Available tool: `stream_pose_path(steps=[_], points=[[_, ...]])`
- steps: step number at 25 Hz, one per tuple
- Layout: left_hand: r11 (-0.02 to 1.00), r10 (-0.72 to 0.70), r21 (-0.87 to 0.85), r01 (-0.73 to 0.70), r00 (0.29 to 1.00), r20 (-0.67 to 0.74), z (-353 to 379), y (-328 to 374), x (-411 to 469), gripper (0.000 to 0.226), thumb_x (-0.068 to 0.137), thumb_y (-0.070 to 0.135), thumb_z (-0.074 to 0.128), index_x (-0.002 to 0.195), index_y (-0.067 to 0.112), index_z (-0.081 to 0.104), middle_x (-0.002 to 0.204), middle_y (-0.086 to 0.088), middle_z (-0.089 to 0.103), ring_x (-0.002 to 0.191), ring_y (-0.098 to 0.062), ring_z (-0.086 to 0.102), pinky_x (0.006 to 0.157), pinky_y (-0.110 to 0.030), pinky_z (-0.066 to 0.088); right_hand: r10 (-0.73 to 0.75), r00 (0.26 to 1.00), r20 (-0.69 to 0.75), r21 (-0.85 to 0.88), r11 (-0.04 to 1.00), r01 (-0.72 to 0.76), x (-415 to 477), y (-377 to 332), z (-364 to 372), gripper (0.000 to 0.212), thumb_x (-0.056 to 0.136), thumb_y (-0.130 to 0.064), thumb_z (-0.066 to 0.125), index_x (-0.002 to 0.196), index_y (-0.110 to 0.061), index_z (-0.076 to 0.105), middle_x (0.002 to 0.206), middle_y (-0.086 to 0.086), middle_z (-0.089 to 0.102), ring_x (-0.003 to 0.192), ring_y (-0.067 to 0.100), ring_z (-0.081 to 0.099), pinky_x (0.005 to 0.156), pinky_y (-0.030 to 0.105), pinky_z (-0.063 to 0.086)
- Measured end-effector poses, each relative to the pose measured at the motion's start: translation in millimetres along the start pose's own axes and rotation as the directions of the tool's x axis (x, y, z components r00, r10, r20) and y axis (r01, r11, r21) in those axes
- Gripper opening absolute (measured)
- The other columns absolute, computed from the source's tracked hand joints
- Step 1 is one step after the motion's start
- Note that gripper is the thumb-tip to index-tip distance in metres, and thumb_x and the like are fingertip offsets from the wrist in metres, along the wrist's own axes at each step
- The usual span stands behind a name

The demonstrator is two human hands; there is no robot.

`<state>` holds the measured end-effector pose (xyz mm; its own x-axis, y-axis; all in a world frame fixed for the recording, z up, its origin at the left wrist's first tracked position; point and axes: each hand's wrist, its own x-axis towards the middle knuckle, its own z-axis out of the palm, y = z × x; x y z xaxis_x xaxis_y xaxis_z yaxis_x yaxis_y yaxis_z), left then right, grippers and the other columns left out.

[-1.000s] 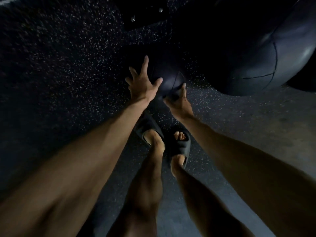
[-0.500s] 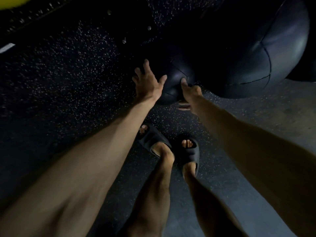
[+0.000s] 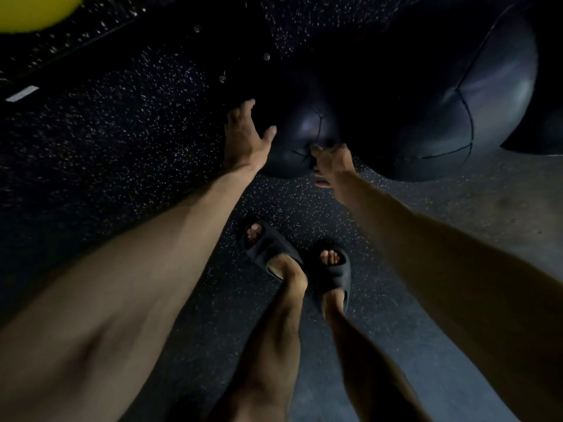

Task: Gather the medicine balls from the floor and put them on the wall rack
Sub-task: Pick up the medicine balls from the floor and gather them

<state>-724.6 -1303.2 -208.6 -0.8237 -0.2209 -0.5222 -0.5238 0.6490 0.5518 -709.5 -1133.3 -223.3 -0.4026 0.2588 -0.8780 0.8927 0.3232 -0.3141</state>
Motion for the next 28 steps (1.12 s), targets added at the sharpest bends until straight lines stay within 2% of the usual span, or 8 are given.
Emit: stream_pose_path(steps=[2,6,9,13,16,18,23,28], points=[[0.998,-0.037,0.06,0.032,0.996,0.082,-2,-1,-19,0.069,0.093,0.027,0.066,0.152,0.022,0.03,0.152,-0.012,0.036,0.137,-0.028,0.04,0.104,-0.037,0.043,-0.084,0.996,0.009,-0.138,0.987,0.085,-15,0,-3,0.039,0.097,-0.039,0.057,0.13,-0.017,0.053,0.121,0.009,0.064,0.098,0.025,0.067,0.08,0.043,0.061],[0.985,-0.121,0.14,0.099,0.979,0.163,-32,17,-64,0.053,0.098,0.026,0.059,0.146,0.016,0.04,0.142,-0.014,0.05,0.128,-0.029,0.052,0.098,-0.038,0.044,-0.278,0.954,0.116,-0.457,0.837,0.3,-83,-11,-20,0.044,0.101,-0.031,0.046,0.139,-0.009,0.048,0.117,0.006,0.058,0.087,0.017,0.058,0.064,0.022,0.043],[0.988,-0.111,0.129,0.085,0.971,0.21,-70,35,-116,0.038,0.098,0.022,0.055,0.134,0.01,0.051,0.131,-0.015,0.06,0.118,-0.031,0.059,0.095,-0.039,0.048,-0.341,0.909,0.239,-0.561,0.715,0.416,-149,-17,-40,0.042,0.103,-0.029,0.042,0.14,-0.009,0.046,0.126,0.013,0.059,0.103,0.025,0.061,0.081,0.032,0.05],[0.978,-0.161,0.162,0.132,0.97,0.183,-123,58,-213,0.031,0.099,0.024,0.053,0.127,0.011,0.056,0.12,-0.013,0.066,0.109,-0.03,0.064,0.09,-0.039,0.053,-0.366,0.823,0.435,-0.687,0.456,0.566,-240,-33,-69,0.037,0.104,-0.032,0.036,0.132,-0.012,0.05,0.118,0.014,0.063,0.094,0.025,0.061,0.074,0.034,0.049],[0.962,-0.214,0.206,0.181,0.966,0.149,-144,69,-287,0.034,0.1,0.032,0.052,0.128,0.013,0.055,0.126,-0.013,0.063,0.114,-0.03,0.061,0.093,-0.04,0.05,-0.36,0.754,0.55,-0.703,0.288,0.65,-300,-43,-94,0.04,0.101,-0.035,0.036,0.132,-0.014,0.051,0.122,0.017,0.063,0.101,0.031,0.064,0.082,0.039,0.054],[0.944,-0.307,0.166,0.287,0.944,0.116,-156,83,-333,0.033,0.1,0.032,0.052,0.127,0.014,0.055,0.128,-0.012,0.062,0.116,-0.031,0.06,0.094,-0.042,0.051,-0.346,0.709,0.615,-0.691,0.196,0.695,-338,-47,-109,0.038,0.102,-0.032,0.039,0.133,-0.013,0.051,0.124,0.018,0.062,0.107,0.035,0.062,0.084,0.038,0.051],[0.886,-0.463,-0.043,0.462,0.885,-0.042,-174,124,-459,0.035,0.101,0.032,0.051,0.131,0.014,0.053,0.127,-0.014,0.062,0.117,-0.033,0.059,0.093,-0.044,0.05,-0.269,0.518,0.812,-0.56,-0.107,0.822,-443,-46,-141,0.039,0.105,-0.029,0.044,0.134,-0.004,0.051,0.123,0.021,0.062,0.111,0.037,0.061,0.091,0.043,0.051],[0.759,-0.614,-0.397,0.517,0.77,-0.171,-149,134,-573,0.037,0.099,0.03,0.053,0.132,0.014,0.052,0.121,-0.013,0.064,0.11,-0.031,0.062,0.092,-0.047,0.052,-0.107,0.377,0.92,-0.392,-0.3,0.87,-507,-13,-157,0.045,0.106,-0.033,0.043,0.143,-0.009,0.044,0.128,0.018,0.061,0.109,0.033,0.06,0.081,0.035,0.045]])
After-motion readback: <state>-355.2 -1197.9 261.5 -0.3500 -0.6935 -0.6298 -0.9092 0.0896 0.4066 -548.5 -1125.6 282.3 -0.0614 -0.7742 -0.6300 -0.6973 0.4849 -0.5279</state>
